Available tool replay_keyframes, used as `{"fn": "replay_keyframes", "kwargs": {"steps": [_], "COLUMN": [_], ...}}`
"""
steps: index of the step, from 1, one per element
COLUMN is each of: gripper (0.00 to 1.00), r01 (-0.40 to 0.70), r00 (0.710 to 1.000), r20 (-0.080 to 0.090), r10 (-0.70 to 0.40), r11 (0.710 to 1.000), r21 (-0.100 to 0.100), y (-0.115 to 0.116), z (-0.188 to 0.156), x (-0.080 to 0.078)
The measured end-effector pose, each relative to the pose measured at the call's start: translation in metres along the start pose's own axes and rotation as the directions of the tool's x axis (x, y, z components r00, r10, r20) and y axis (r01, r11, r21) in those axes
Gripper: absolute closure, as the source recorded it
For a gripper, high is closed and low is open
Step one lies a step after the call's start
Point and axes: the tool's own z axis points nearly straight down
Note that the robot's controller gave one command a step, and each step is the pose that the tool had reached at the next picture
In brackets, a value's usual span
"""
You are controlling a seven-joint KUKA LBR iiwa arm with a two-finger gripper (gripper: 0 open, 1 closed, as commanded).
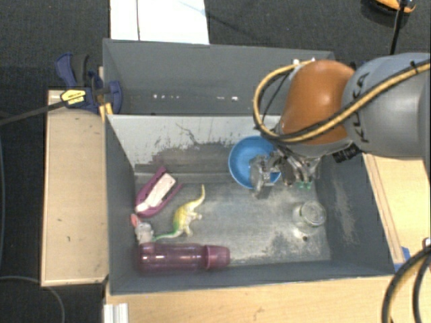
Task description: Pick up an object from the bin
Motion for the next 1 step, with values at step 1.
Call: {"fn": "replay_keyframes", "kwargs": {"steps": [1], "gripper": [1.0], "r01": [0.103], "r00": [0.995], "r20": [0.004], "r10": [-0.103], "r11": [0.995], "r21": [-0.001], "y": [0.0081], "z": [0.0373], "x": [0.0061]}}
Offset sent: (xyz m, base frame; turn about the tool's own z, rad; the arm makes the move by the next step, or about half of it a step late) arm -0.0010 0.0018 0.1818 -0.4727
